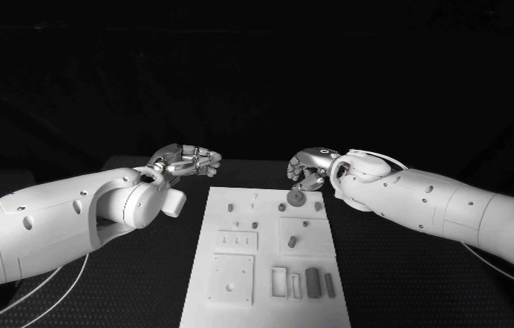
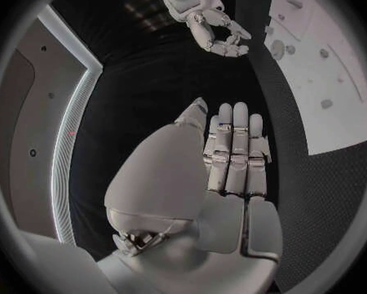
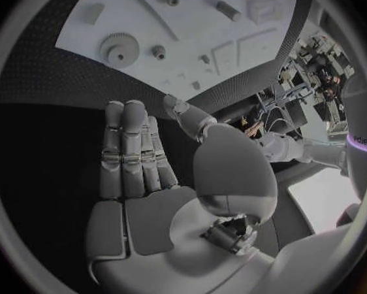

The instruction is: Assemble the parts on the task board

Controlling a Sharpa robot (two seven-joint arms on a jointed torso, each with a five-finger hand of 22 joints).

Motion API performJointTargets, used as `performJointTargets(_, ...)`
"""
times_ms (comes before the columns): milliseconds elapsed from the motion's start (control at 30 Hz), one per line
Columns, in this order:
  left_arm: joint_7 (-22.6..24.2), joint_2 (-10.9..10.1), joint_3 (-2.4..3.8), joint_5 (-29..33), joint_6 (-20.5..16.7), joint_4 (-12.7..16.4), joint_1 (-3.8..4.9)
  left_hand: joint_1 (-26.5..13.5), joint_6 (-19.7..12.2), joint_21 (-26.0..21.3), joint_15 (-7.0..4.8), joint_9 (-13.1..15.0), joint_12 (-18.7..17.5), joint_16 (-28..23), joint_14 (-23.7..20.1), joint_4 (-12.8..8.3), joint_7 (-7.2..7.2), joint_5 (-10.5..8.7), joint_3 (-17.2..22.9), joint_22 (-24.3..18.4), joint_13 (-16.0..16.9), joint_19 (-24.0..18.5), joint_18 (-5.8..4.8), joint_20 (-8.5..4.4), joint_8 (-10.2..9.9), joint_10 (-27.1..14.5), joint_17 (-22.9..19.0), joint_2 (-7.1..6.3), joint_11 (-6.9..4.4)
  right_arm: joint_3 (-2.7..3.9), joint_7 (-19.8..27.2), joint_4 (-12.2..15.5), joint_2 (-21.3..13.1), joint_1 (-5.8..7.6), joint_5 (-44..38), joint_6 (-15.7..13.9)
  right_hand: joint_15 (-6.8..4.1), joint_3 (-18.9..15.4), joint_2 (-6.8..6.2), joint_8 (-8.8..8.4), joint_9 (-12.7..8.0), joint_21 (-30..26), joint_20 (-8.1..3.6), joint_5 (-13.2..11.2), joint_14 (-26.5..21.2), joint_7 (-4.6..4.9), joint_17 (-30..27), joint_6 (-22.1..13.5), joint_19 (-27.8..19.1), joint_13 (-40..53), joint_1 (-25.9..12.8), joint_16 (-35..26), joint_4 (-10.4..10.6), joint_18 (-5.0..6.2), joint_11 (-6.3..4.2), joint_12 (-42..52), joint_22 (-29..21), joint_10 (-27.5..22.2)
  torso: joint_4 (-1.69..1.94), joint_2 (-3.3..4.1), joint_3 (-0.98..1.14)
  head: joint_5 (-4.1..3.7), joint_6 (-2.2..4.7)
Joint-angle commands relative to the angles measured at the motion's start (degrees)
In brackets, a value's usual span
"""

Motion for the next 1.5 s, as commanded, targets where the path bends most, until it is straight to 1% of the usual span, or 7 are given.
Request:
performJointTargets(33, 0.69, 0.25, -0.05, -0.42, 1.24, 0.12, 0.03, 0.19, 0.32, 0.40, 0.17, 0.01, -0.26, -0.38, 0.32, 0.59, -0.07, 0.07, -0.07, 1.18, 0.12, 0.15, -0.32, -0.19, -0.33, 0.44, 0.10, -0.35, 0.15, -0.29, -1.80, 0.57, -0.03, -0.23, -7.41, 0.54, -0.12, -0.16, -0.83, -0.38, -0.20, 0.34, -0.18, -0.31, 0.12, 0.02, 0.30, -0.57, 0.22, 0.01, -0.15, 0.44, 0.41, 0.86, -0.17, -0.24, 0.35, 0.40, 0.46, 1.33, -0.35, -0.27, 0.17)
performJointTargets(300, 0.77, 0.17, -0.14, -0.24, 1.41, 0.42, 0.01, 0.46, 0.39, 0.53, 0.21, 0.09, -0.64, -0.58, 0.31, 1.31, -0.03, 0.03, -0.54, 1.19, 0.25, 0.08, -0.28, -0.15, -0.53, 0.49, 0.32, -0.33, 0.22, -0.99, -2.52, 0.55, 1.00, -0.99, -10.58, 0.19, -0.15, -0.37, -1.87, -0.71, -0.37, 0.63, -0.28, -0.55, -0.04, -0.46, 0.77, -0.74, 0.18, 0.03, -0.58, 0.92, 0.87, 0.86, -0.19, -0.42, 0.79, 0.29, 0.42, 2.38, -0.72, -0.74, 0.24)
performJointTargets(333, 0.77, 0.07, -0.14, -0.24, 1.42, 0.68, 0.01, 0.50, 0.39, 0.54, 0.21, 0.09, -0.68, -0.60, 0.31, 1.38, -0.02, 0.03, -0.59, 1.19, 0.27, 0.08, -0.27, -0.15, -0.56, 0.49, 0.34, -0.33, 0.23, -1.04, -2.60, 0.72, 0.94, -1.05, -10.81, 0.29, -0.13, -0.35, -1.97, -0.74, -0.39, 0.65, -0.30, -0.58, -0.06, -0.51, 0.81, -0.75, 0.16, 0.02, -0.58, 0.96, 0.92, 0.86, -0.16, -0.47, 0.83, 0.18, 0.60, 2.49, -0.84, -0.79, 0.16)
performJointTargets(400, 0.75, -0.12, -0.14, -0.22, 1.43, 1.04, 0.01, 0.55, 0.40, 0.57, 0.22, 0.11, -0.74, -0.63, 0.31, 1.50, -0.02, 0.02, -0.69, 1.19, 0.30, 0.07, -0.26, -0.14, -0.60, 0.52, 0.39, -0.31, 0.23, -1.10, -2.66, 0.76, 0.99, -1.12, -11.03, 0.29, -0.10, -0.34, -2.11, -0.80, -0.42, 0.67, -0.31, -0.65, -0.10, -0.57, 0.87, -0.78, 0.13, 0.00, -0.61, 1.00, 1.01, 0.86, -0.13, -0.52, 0.89, 0.06, 0.85, 2.68, -0.94, -0.99, 0.04)
performJointTargets(633, 0.56, -1.23, -0.13, -0.22, 1.24, 2.90, 0.03, 0.58, 0.40, 0.61, 0.23, 0.13, -0.86, -0.70, 0.31, 1.69, 0.04, 0.01, -0.88, 1.19, 0.35, 0.04, -0.26, -0.12, -0.67, 0.54, 0.46, -0.32, 0.25, -1.36, -2.83, 0.09, 1.79, -1.83, -11.67, -0.27, -0.10, -0.21, -2.24, -0.86, -0.46, 0.72, -0.34, -0.77, -0.13, -0.81, 0.97, -0.79, 0.13, 0.03, -0.48, 1.11, 1.10, 0.86, -0.13, -0.48, 0.99, 0.06, 1.20, 3.49, -1.10, -1.29, 0.22)
performJointTargets(900, 0.61, -1.60, -0.13, -0.22, 1.17, 3.54, 0.06, 0.54, 0.13, 0.68, 0.27, 0.11, -1.21, -0.83, 0.26, 1.89, 0.21, 0.01, -1.21, 1.18, 0.35, 0.00, -0.25, -0.09, -0.96, 0.29, 0.57, -0.44, 0.39, -1.39, -2.98, 0.00, 2.06, -1.94, -12.67, -0.86, -0.26, 0.37, -2.31, -0.88, -0.50, 1.08, -0.53, -1.28, 0.07, -0.85, 1.31, -0.50, 0.44, 0.24, -0.04, 1.60, 1.48, 0.86, -0.31, -0.25, 1.33, 0.54, 1.55, 4.14, -1.22, -1.44, 0.27)
performJointTargets(1500, 0.50, -1.54, -0.11, -0.20, 1.41, 3.57, 0.07, 0.45, 0.09, 0.75, 0.29, 0.15, -1.47, -0.95, 0.28, 1.99, 0.08, 0.03, -1.43, 1.17, 0.42, -0.01, -0.24, -0.06, -1.10, 0.24, 0.69, -0.35, 0.26, -1.81, -3.22, -1.09, 2.91, -2.23, -13.99, -0.52, -0.80, 2.06, -2.53, -0.59, -0.48, 2.23, -1.04, -2.44, 0.59, -0.58, 2.35, 1.06, 1.19, 1.24, 0.72, 3.25, 2.53, 0.86, -0.88, 0.20, 2.38, 2.14, 1.66, 5.68, -1.52, -1.67, 0.74)
